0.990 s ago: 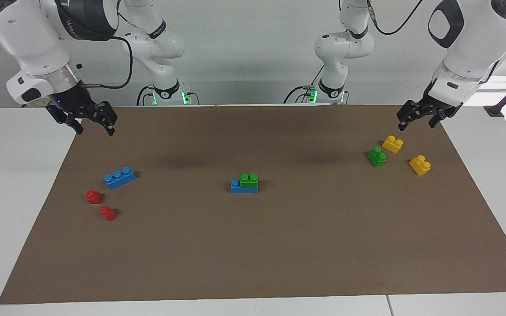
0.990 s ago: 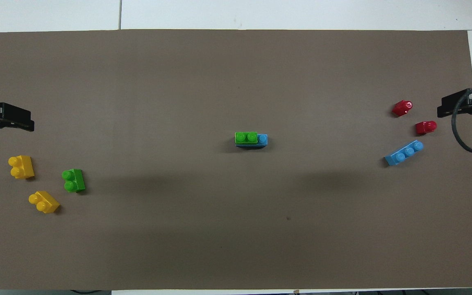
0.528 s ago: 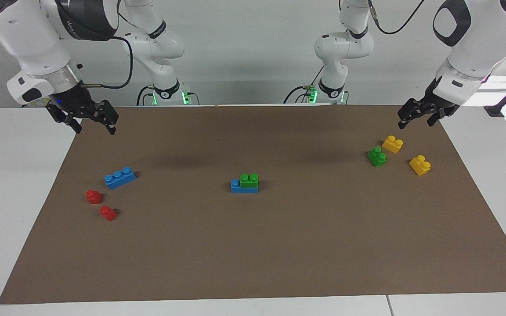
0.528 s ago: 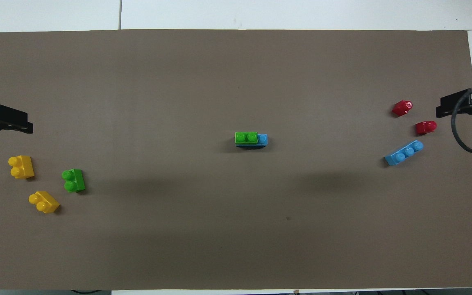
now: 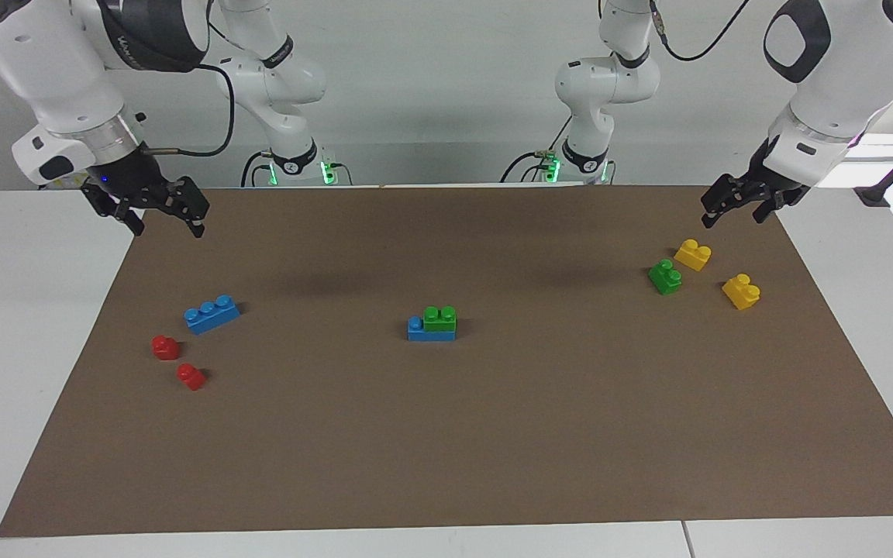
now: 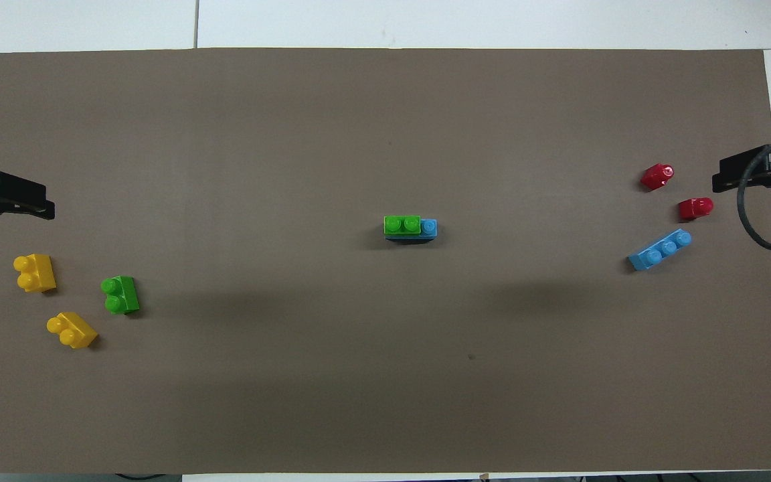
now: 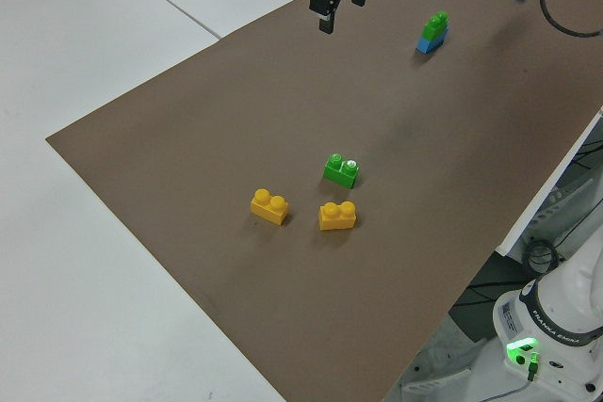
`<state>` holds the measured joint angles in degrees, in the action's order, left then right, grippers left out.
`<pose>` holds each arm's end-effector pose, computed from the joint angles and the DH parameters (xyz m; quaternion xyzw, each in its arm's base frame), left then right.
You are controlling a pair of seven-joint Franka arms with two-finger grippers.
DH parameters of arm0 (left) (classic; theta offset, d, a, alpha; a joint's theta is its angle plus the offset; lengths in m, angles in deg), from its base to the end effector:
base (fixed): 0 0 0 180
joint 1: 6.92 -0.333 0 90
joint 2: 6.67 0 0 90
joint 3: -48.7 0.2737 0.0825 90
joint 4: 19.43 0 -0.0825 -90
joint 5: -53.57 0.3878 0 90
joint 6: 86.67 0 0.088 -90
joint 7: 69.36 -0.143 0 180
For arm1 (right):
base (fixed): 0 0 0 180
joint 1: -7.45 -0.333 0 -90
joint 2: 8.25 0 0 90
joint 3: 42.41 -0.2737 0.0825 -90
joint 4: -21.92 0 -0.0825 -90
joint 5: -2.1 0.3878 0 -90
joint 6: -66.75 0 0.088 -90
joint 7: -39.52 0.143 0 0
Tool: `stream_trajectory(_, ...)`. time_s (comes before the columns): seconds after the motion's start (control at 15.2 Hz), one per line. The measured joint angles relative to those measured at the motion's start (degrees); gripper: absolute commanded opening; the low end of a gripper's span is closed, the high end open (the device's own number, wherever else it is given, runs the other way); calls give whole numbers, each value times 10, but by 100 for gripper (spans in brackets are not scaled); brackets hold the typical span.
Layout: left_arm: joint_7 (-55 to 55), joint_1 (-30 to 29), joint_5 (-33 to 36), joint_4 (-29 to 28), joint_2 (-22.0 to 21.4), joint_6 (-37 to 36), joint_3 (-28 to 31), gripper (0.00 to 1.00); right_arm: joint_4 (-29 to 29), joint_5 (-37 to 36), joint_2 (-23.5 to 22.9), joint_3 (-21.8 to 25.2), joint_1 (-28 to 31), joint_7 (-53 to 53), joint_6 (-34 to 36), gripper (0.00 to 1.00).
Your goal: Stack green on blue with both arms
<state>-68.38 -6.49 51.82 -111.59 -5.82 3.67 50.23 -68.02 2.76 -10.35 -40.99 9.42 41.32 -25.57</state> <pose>0.5594 0.0063 0.5206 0.9994 0.0186 -0.0233 0.0151 0.5708 -0.0320 0.5296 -0.9989 0.0455 -0.0025 0.0053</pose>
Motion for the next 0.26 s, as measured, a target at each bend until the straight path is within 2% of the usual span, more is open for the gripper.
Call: stream_trajectory(0.26, 0, 0, 0, 0, 0, 0, 0, 100, 0, 0, 0, 0, 3, -6, 0, 100)
